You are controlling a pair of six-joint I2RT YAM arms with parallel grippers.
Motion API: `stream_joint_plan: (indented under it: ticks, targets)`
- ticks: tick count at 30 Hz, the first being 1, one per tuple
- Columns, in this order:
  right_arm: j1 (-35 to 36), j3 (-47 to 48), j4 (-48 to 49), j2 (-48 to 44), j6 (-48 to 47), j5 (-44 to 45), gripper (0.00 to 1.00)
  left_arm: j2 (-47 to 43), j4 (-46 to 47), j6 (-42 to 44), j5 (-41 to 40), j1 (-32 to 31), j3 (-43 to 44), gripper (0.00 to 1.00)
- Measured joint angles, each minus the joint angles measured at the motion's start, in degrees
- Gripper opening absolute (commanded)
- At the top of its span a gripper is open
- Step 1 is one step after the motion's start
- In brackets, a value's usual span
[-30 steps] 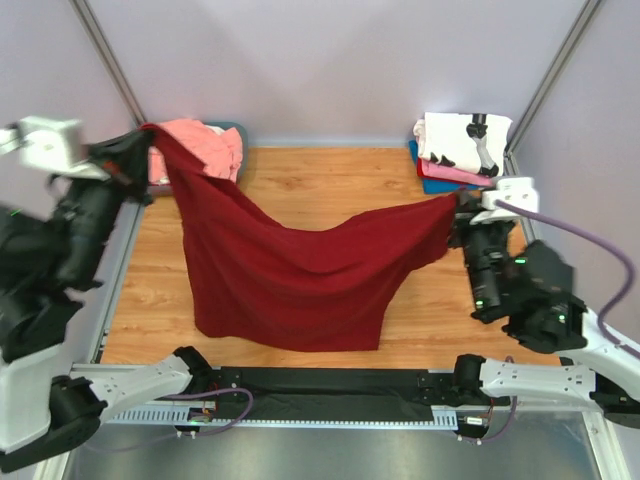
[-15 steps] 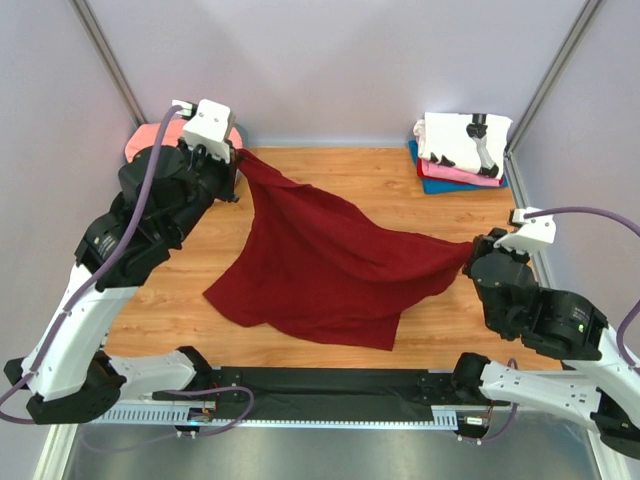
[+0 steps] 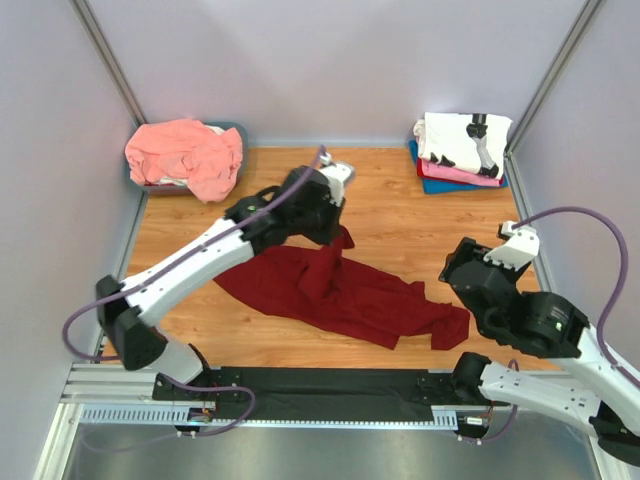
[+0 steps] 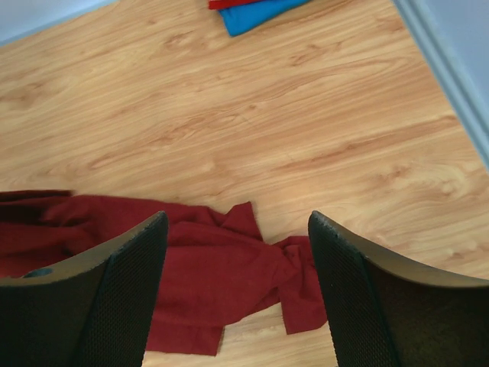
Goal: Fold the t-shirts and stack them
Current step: Flatten the tshirt out
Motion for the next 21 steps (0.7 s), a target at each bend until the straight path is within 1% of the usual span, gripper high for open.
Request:
stream_joint_plan:
  ticks: [4, 5, 6, 7, 8, 10, 11, 12, 14, 17, 19, 21]
  targets:
    - [-0.1, -4.2, 8.5, -6.5, -7.2, -5.8, 0.74, 10.2, 0.0, -3.2, 1.8, -4.5, 0.2, 0.0]
    - [-0.2, -5.3, 10.6, -7.5, -8.8, -7.4, 0.74, 11.7, 0.2, -3.9, 2.4, -5.0, 0.2, 0.05]
    - [-0.2, -6.3, 12.7, -7.8, -10.1, -8.9, 0.74, 13.1, 0.7, -4.5, 3.4, -5.8, 0.1, 0.22]
    - [-0.2, -7.1, 14.6, -7.6, -11.2, -10.5, 0.73, 14.2, 1.2, -5.0, 4.5, -6.3, 0.1, 0.31]
    - [-0.2, -7.8, 16.1, -6.9, -12.0, -12.0, 0.73, 15.0, 1.8, -5.6, 5.5, -6.7, 0.1, 0.51]
    - [-0.2, -8.4, 18.6, -4.3, -12.9, -14.8, 0.73, 16.2, 2.1, -6.5, 6.3, -6.8, 0.9, 0.7]
    - [-0.2, -8.4, 19.4, -3.0, -13.0, -15.7, 0.72, 16.7, 2.0, -6.8, 5.9, -6.7, 1.3, 0.77]
    - [-0.2, -8.5, 20.3, -1.3, -13.1, -16.7, 0.72, 16.8, 1.8, -6.7, 5.4, -6.6, 1.8, 0.87]
    - [-0.2, -8.6, 21.8, 1.9, -13.0, -18.6, 0.7, 16.4, 1.5, -6.7, 4.3, -5.9, 2.4, 0.94]
    - [-0.3, -9.0, 23.4, 6.0, -12.2, -20.8, 0.68, 13.0, 0.6, -6.7, 3.3, -3.0, 1.8, 0.94]
    - [-1.6, -9.0, 23.9, 8.7, -11.3, -22.5, 0.66, 8.5, 0.5, -6.7, 3.2, 1.7, -0.4, 0.94]
    - [-4.5, -9.1, 24.1, 11.7, -9.7, -24.9, 0.62, 2.6, 0.3, -6.7, 2.6, 8.3, -4.3, 0.94]
